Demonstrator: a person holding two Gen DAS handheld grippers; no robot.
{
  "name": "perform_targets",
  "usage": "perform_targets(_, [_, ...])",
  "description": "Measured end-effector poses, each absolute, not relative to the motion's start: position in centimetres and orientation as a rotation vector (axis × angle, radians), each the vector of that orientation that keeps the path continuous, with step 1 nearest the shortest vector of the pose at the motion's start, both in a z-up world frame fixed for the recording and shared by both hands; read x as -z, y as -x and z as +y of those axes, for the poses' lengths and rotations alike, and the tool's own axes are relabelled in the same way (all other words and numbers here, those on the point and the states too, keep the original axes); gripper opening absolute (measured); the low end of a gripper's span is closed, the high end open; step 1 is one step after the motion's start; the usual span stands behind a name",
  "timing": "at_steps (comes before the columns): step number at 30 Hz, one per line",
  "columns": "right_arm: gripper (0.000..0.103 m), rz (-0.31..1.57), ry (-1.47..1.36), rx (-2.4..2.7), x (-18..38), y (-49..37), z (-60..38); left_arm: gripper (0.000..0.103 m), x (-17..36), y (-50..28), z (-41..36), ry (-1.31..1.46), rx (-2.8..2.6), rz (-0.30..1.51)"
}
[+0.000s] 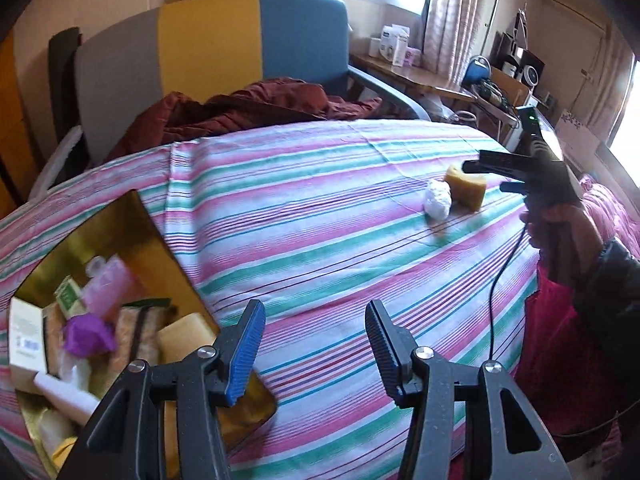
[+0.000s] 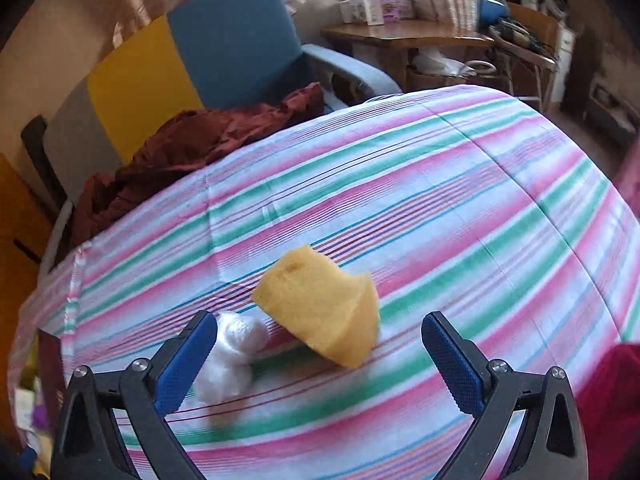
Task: Organize objects
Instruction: 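Move both grippers back toward the cotton ball and last yellow sponge, then grasp the yellow sponge with the right gripper while the left gripper grasps the cotton ball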
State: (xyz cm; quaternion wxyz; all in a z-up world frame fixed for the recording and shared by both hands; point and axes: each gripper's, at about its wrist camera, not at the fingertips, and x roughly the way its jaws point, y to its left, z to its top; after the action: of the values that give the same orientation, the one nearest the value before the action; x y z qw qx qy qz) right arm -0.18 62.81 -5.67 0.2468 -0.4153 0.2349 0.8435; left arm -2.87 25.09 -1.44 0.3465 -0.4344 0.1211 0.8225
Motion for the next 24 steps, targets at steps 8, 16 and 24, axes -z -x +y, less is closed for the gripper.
perform_targets(8, [0.103, 0.438, 1.227, -2.379, 7.8, 2.7, 63.0, 0.053, 2.7, 3.6, 29.7, 1.178, -2.036, 0.314])
perform_targets(16, [0.065, 0.380, 1.324, -2.359, 7.5, 2.7, 62.5, 0.053, 3.6, 4.9, 34.4, 1.195, -1.969, 0.274])
perform_targets(24, [0.066, 0.436, 1.225, -2.340, 4.3, 1.1, 63.4, 0.053, 4.2, 6.0, 41.1, 1.142, -1.885, 0.281])
